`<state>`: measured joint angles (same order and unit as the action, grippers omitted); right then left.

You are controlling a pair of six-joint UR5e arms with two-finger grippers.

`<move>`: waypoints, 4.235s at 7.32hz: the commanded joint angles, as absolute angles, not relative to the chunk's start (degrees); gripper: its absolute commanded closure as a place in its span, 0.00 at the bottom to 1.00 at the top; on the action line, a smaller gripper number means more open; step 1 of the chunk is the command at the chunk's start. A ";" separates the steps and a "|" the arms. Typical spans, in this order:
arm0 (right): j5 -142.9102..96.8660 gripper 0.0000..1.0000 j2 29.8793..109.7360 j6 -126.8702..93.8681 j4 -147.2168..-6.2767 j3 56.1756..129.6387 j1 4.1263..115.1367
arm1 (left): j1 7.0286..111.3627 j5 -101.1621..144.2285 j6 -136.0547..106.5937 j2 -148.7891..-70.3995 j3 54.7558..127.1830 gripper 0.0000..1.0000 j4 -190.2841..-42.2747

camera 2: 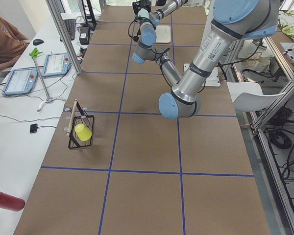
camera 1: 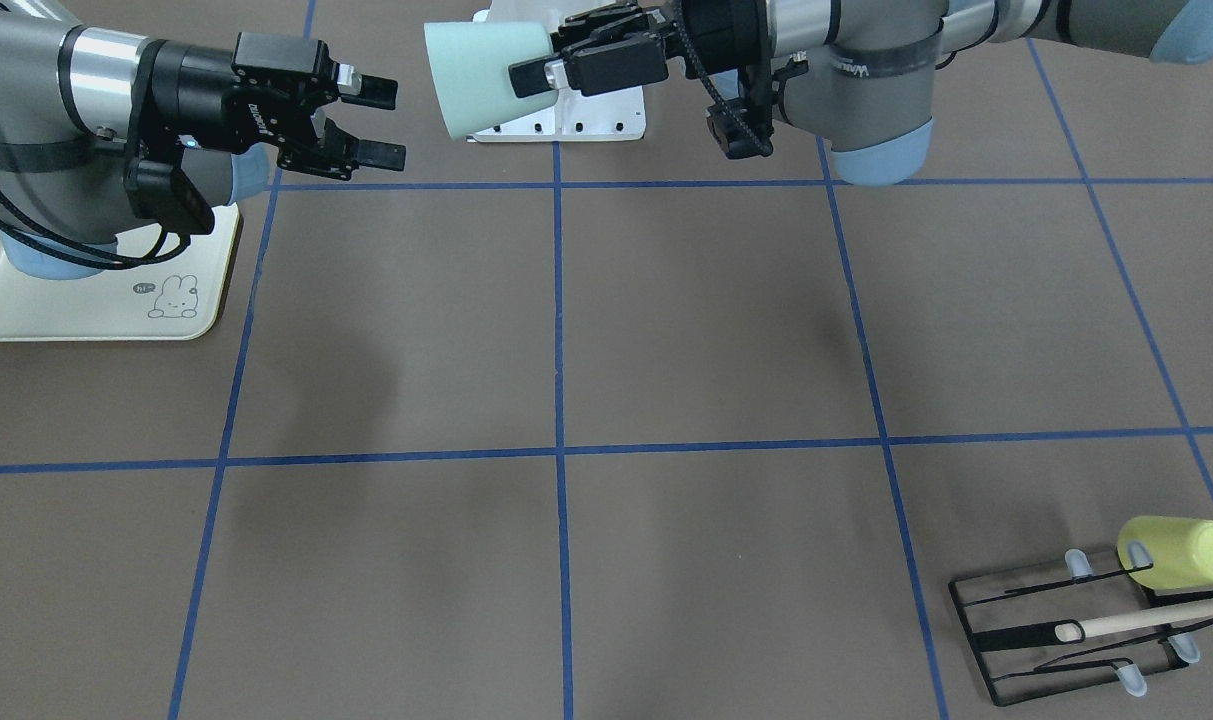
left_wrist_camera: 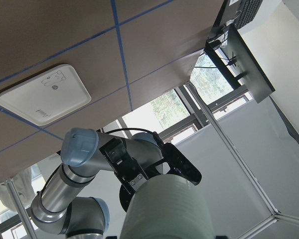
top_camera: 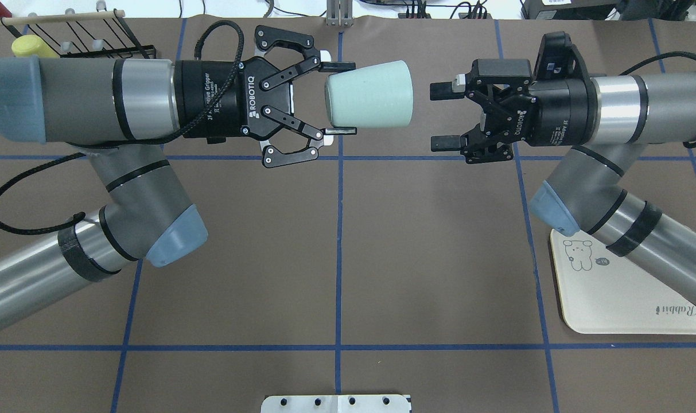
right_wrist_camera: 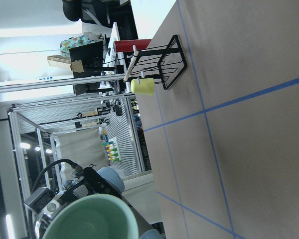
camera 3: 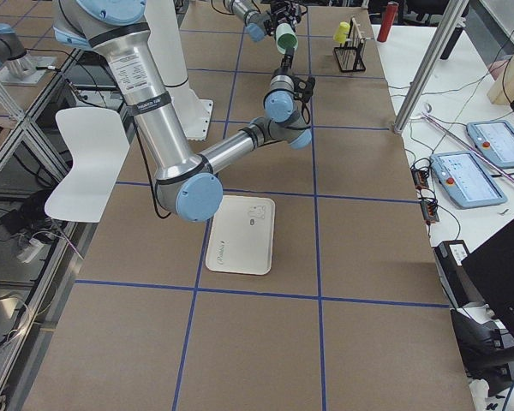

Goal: Left arm grabs green cup and hands to right arm on tray

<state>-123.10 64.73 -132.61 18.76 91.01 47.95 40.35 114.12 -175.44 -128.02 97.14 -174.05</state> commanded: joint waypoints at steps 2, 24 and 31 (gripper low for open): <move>-119.02 0.04 64.69 -135.26 23.19 91.05 46.06 | 36.93 110.42 -178.49 -130.24 97.82 1.00 -173.85; -120.13 1.00 70.56 -121.97 30.87 79.13 49.91 | 44.36 121.43 -143.37 -126.05 97.38 0.00 -156.34; -145.21 1.00 82.92 -95.09 -4.02 80.07 70.92 | 55.37 129.90 -118.83 -111.80 96.86 0.00 -148.97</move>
